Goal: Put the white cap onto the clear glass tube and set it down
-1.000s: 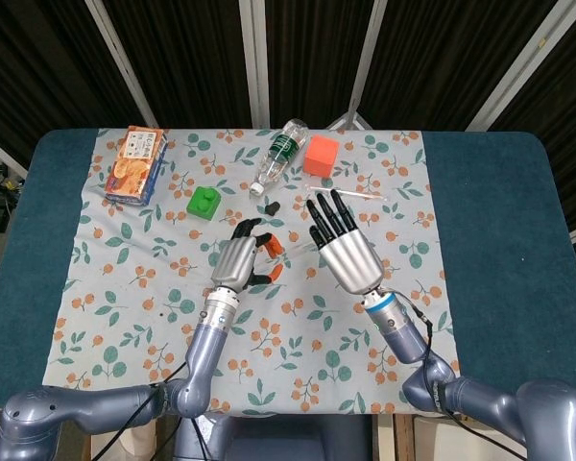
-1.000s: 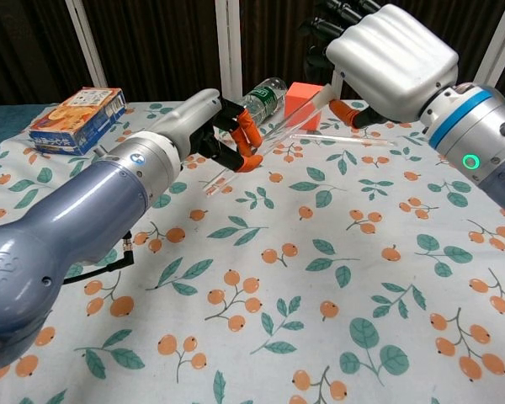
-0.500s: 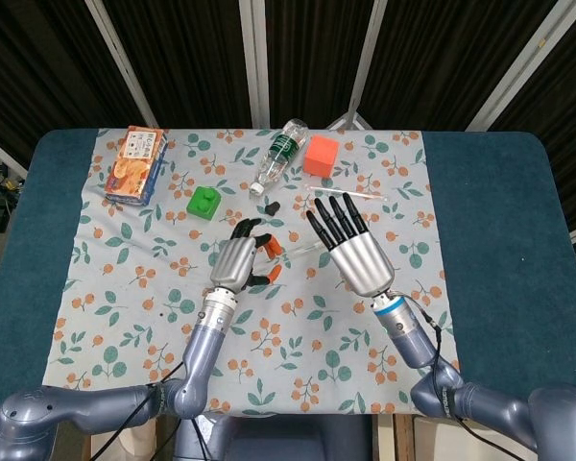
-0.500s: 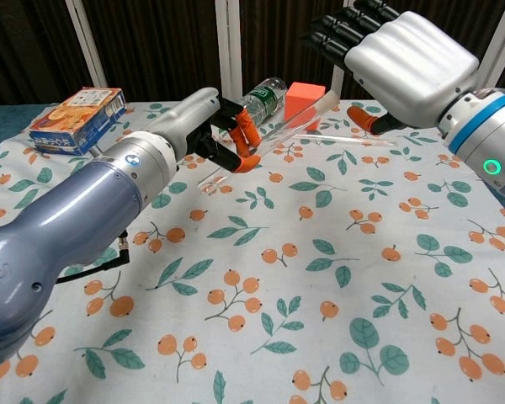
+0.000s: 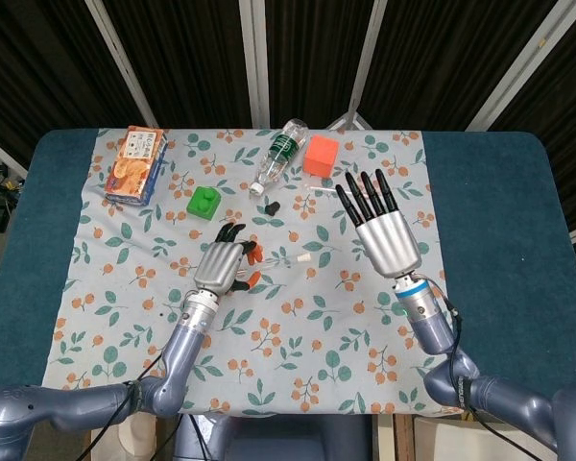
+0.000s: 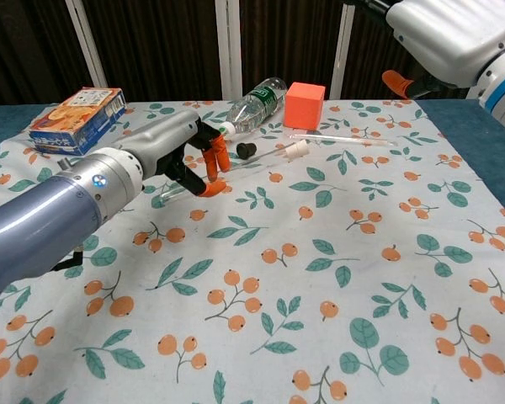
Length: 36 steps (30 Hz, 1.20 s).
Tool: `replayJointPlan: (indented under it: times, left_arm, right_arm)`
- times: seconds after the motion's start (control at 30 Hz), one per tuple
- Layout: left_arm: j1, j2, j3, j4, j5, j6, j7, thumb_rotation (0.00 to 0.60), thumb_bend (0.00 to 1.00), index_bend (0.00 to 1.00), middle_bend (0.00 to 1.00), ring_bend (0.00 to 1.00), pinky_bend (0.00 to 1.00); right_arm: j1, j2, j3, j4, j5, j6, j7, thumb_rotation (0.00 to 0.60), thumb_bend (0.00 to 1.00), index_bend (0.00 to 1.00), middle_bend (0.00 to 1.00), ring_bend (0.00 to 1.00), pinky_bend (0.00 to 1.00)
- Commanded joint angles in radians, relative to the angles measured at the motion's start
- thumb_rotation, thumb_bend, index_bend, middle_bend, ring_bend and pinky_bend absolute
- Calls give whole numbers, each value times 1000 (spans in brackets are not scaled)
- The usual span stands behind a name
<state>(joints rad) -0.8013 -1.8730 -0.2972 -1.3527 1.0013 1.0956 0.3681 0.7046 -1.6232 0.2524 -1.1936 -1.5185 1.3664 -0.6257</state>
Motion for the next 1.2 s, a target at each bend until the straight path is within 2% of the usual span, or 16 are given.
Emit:
replayJointPlan:
  times: [0.03, 0.17, 0.33, 0.53, 0.7, 0.8, 1.0, 1.13, 1.2]
  left_arm:
    - [8, 9, 20, 12, -21, -20, 32, 600, 679, 561, 568, 98, 0]
    - [6, 10, 46, 43, -45, -47, 80, 600, 679, 561, 568, 98, 0]
    - [2, 10, 52, 57, -51, -56, 104, 600, 671, 555, 553, 99, 0]
    - [-3, 26, 46, 38, -75, -65, 138, 600, 553, 492, 466, 98, 0]
    - [-5, 45, 46, 10, -101, -70, 174, 600, 433, 403, 397, 89, 0]
    - [-1, 62, 44, -23, -121, -62, 193, 600, 402, 343, 364, 88, 0]
    - [13, 99, 36, -94, -130, -27, 200, 600, 368, 328, 314, 79, 0]
    - [51, 168, 37, -170, -70, 40, 167, 600, 329, 290, 272, 70, 0]
    - [78, 211, 49, -210, -38, 74, 152, 600, 264, 237, 233, 56, 0]
  right_arm:
    - [-6, 8, 1, -13, 5, 3, 4, 600, 455, 13, 19, 0, 0]
    - [-14, 19, 1, -32, 13, 6, 7, 600, 456, 13, 17, 0, 0]
    - [-18, 29, 3, -47, 19, 7, 5, 600, 456, 13, 14, 0, 0]
    - [-21, 36, 7, -66, 35, 2, 1, 600, 455, 13, 13, 0, 0]
    - [-27, 40, 4, -79, 42, 3, -5, 600, 456, 13, 13, 0, 0]
    - [-36, 45, 1, -99, 48, 7, -9, 600, 455, 13, 13, 0, 0]
    - [-68, 70, -17, -157, 49, 25, -9, 600, 456, 13, 13, 0, 0]
    - [-114, 120, -35, -247, 59, 44, 25, 600, 456, 13, 13, 0, 0]
    - [-144, 152, -48, -301, 69, 53, 58, 600, 456, 13, 13, 0, 0]
